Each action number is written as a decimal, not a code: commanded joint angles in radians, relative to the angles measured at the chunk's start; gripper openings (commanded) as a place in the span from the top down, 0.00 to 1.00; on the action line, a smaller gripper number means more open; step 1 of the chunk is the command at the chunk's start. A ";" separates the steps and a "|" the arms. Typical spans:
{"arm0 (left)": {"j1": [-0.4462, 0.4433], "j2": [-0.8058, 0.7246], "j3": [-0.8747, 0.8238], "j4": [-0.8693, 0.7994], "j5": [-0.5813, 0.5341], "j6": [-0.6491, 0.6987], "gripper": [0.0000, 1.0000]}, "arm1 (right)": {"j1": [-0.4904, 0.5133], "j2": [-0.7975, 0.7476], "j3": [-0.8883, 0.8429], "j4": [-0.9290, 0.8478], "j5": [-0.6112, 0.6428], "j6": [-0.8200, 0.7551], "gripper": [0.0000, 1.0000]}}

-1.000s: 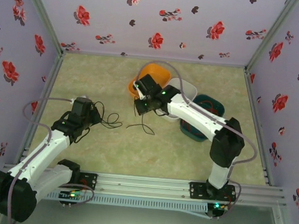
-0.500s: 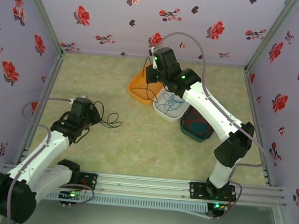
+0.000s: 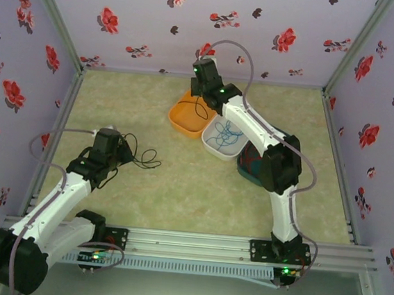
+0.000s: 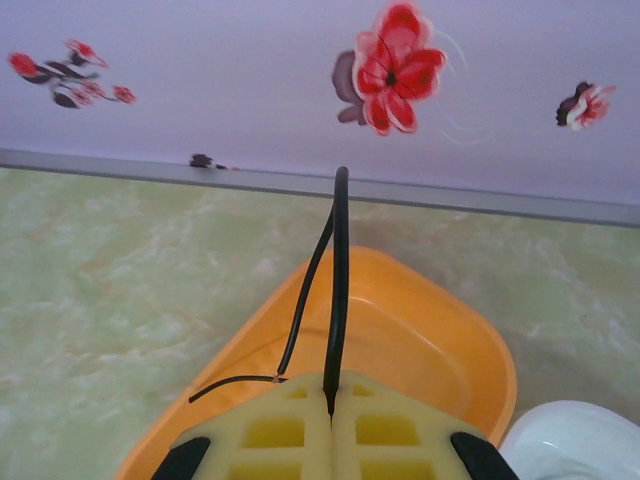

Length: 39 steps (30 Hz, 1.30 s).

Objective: Untangle the cables

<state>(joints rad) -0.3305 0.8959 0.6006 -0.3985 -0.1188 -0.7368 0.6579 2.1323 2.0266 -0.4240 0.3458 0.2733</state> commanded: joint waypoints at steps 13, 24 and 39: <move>0.008 -0.012 0.009 0.021 0.037 0.014 1.00 | -0.019 0.165 0.061 -0.058 -0.055 0.136 1.00; 0.008 -0.020 0.019 0.044 0.078 0.025 1.00 | -0.044 0.261 0.093 -0.124 -0.159 0.179 0.94; 0.008 -0.038 0.033 0.053 0.140 0.062 1.00 | -0.055 0.128 0.108 -0.190 -0.204 0.052 0.51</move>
<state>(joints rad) -0.3298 0.8661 0.6010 -0.3592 -0.0135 -0.7090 0.6018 2.3528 2.1433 -0.5823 0.1490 0.3576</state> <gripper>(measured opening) 0.071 0.480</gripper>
